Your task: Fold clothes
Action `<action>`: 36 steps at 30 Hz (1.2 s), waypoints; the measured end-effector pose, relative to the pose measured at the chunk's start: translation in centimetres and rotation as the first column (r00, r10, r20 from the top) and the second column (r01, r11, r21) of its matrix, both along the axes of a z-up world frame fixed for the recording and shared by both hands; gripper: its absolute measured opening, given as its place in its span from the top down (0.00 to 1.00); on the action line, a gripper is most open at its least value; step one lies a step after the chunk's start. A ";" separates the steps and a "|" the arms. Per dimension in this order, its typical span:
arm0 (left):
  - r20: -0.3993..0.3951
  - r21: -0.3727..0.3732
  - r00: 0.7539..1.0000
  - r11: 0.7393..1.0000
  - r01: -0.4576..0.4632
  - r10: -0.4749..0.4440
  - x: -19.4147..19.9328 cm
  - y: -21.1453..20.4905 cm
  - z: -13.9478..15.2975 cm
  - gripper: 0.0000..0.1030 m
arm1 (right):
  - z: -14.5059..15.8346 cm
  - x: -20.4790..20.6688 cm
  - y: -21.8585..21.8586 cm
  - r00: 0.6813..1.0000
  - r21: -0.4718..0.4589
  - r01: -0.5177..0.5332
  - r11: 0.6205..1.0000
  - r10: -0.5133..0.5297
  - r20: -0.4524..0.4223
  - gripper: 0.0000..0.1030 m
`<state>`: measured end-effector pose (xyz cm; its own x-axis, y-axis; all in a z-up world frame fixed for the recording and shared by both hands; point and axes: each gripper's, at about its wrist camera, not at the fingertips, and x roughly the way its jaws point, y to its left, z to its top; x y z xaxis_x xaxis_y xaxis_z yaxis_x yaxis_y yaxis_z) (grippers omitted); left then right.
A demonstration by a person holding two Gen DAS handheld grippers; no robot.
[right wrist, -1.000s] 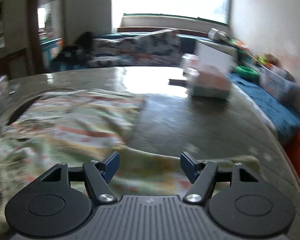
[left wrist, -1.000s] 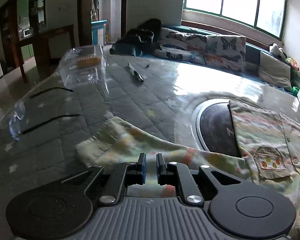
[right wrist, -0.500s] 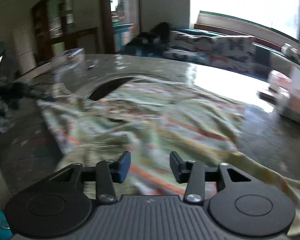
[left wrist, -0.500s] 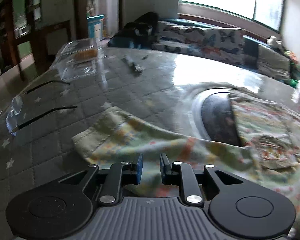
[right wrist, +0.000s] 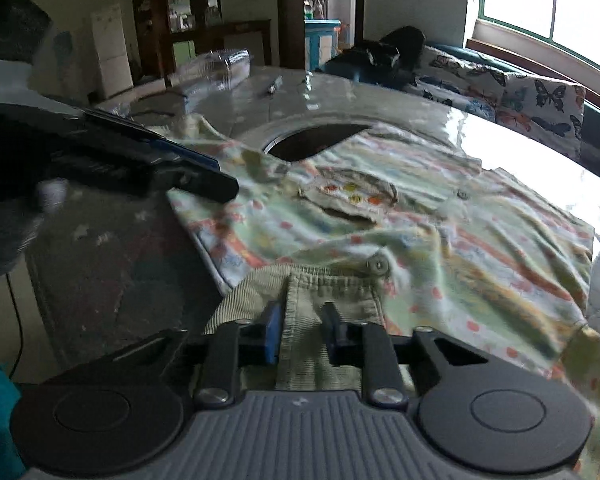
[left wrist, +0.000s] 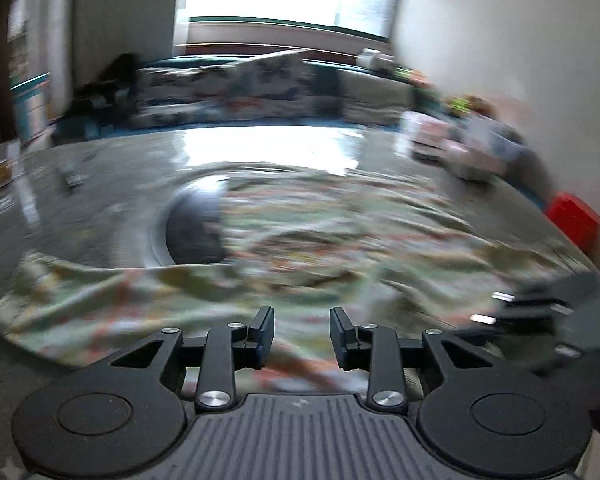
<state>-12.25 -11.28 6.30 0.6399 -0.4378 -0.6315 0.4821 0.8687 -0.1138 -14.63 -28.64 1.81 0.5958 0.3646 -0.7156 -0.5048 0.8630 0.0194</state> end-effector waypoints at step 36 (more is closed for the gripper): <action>-0.023 -0.048 0.942 0.941 0.334 -0.336 -1.3 -4.7 -2.5 0.90 | 3.0 -0.6 -6.6 0.984 0.223 0.178 0.958 -0.179 -0.018 0.95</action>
